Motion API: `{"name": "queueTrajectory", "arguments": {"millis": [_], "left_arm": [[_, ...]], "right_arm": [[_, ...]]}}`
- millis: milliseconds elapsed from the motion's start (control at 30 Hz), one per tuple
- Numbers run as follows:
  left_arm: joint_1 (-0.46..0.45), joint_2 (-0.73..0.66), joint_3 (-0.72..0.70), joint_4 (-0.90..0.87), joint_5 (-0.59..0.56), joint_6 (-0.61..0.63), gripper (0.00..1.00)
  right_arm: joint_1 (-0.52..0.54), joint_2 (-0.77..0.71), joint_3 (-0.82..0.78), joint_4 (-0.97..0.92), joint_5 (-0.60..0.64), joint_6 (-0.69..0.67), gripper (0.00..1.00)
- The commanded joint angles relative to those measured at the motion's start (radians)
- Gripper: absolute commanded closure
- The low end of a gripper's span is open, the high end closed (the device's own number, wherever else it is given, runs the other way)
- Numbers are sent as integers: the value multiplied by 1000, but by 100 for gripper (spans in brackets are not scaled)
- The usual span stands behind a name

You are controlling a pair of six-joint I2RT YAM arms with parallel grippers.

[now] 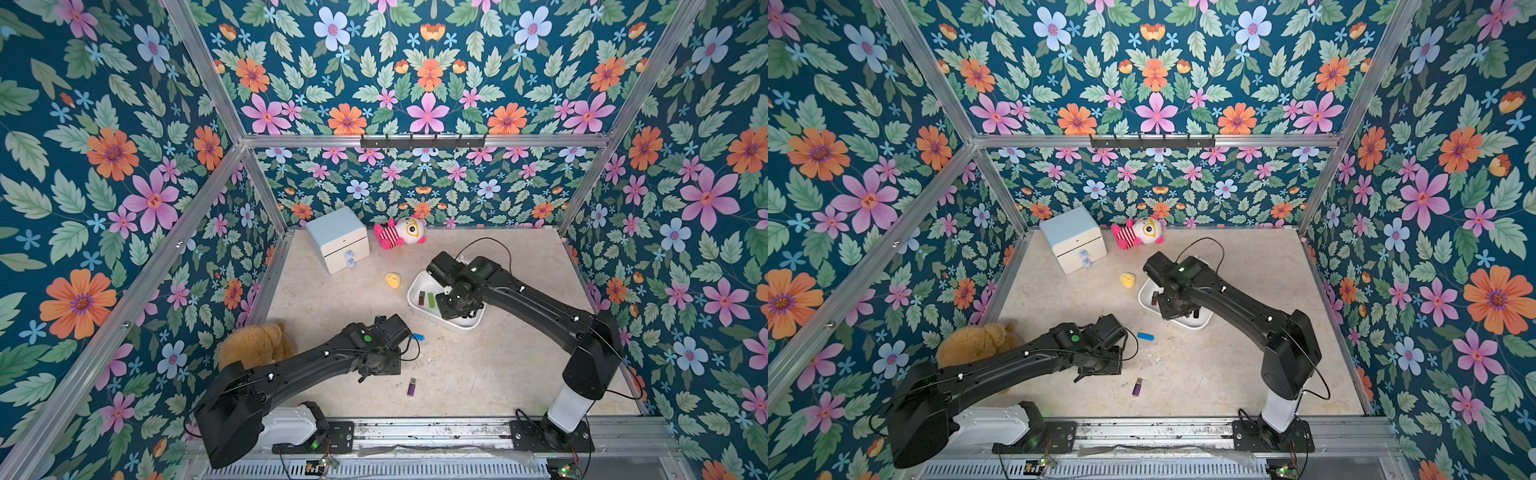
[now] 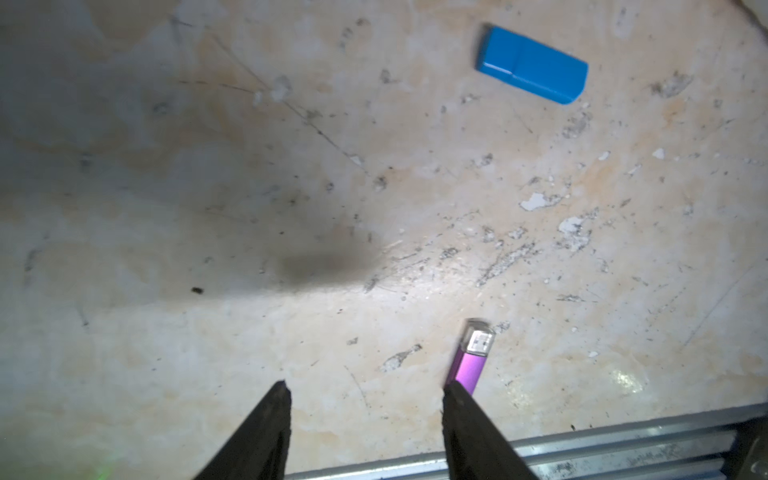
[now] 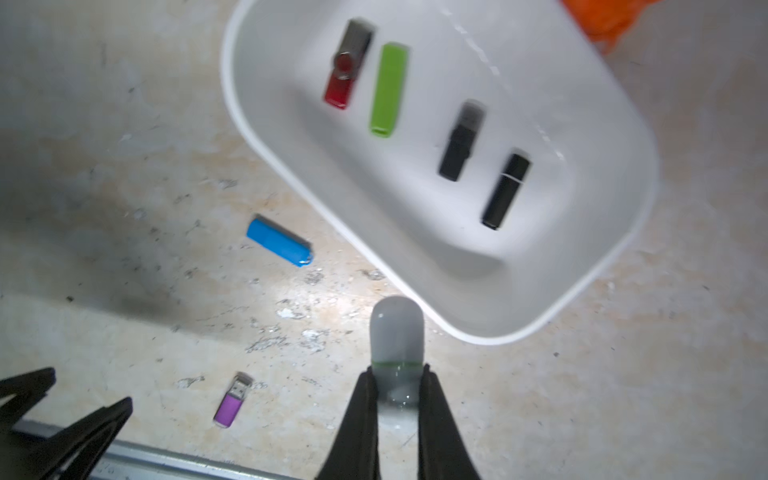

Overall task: Put the usb flash drive into the storage box
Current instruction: Place the USB flash in the storage box.

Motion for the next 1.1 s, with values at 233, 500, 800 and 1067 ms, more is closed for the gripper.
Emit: {"name": "queueTrajectory", "arguments": {"millis": [233,500,800,1067], "left_arm": [[-50,151,63,79,70,41,38],[-94,213,71,88,117,44,38],[-136,241,71,91,130,21,40],[-151,278,72,78,115,12,46]], "right_arm": [[-89,-203,-153,-52,49,33,100],[-110,-259,-238,-31,41,58,100],[-123,-264,-257,-25,37,54,100],[-129,-261,-251,-19,29,51,100]]}}
